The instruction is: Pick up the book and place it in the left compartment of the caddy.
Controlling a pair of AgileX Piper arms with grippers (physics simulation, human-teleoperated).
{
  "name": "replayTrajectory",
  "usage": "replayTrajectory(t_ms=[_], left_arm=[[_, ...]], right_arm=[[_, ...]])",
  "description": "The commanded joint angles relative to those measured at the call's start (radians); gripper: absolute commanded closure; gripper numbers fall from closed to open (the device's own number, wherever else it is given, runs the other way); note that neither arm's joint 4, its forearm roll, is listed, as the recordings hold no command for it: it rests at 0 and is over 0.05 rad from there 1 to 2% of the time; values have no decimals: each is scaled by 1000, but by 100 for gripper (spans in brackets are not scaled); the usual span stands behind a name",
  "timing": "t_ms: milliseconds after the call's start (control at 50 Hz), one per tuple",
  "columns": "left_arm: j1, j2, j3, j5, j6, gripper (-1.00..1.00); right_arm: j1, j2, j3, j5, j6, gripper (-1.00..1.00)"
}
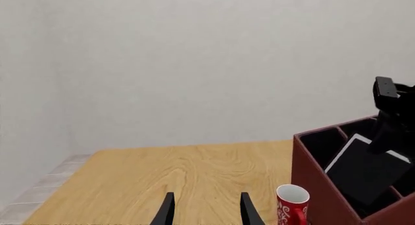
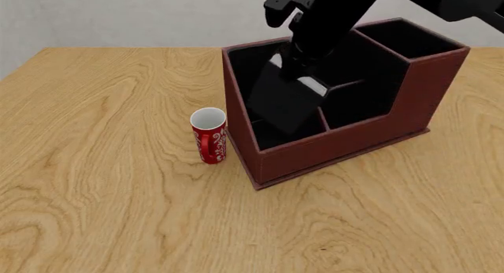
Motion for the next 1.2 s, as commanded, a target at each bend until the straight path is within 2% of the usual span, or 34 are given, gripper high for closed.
replayTrajectory(t_ms=[20,500,800,1200], left_arm=[[5,0,14,-11,0,-100],[18,0,35,-24,-1,-100],[16,0,33,-19,7,-100],[10,0,43,-22,15,-100]], right_arm=[[10,29,-25,0,50,100],[-6,94,-49,0,70,100],[17,120,-64,0,113,100],[24,148,-78,0,141,100]])
